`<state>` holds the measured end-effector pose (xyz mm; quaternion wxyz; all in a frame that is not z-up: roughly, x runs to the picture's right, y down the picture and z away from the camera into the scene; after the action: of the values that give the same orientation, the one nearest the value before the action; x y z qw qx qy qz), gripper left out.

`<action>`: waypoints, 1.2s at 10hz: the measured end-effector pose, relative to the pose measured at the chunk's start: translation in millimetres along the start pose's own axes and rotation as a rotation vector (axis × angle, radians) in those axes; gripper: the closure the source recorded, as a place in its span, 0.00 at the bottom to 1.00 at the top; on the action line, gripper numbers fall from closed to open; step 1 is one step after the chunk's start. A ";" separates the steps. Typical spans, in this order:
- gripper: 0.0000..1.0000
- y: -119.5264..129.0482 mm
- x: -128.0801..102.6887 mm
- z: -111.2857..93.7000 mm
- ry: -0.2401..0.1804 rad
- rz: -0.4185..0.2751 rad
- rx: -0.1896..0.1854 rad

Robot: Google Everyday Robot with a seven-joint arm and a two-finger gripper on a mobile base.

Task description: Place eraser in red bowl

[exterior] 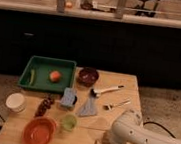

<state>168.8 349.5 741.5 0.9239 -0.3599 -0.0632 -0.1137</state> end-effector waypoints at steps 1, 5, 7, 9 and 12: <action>0.42 -1.0 -0.9 0.9 0.005 -0.003 0.002; 0.82 -5.6 -9.1 -7.0 0.025 -0.020 0.013; 0.98 -9.7 -13.7 -16.1 0.039 -0.038 0.023; 1.00 -18.9 -27.2 -33.0 0.054 -0.086 0.040; 1.00 -30.2 -45.5 -53.7 0.063 -0.165 0.057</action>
<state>119.0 298.9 712.8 0.9227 -0.3233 -0.0670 -0.1989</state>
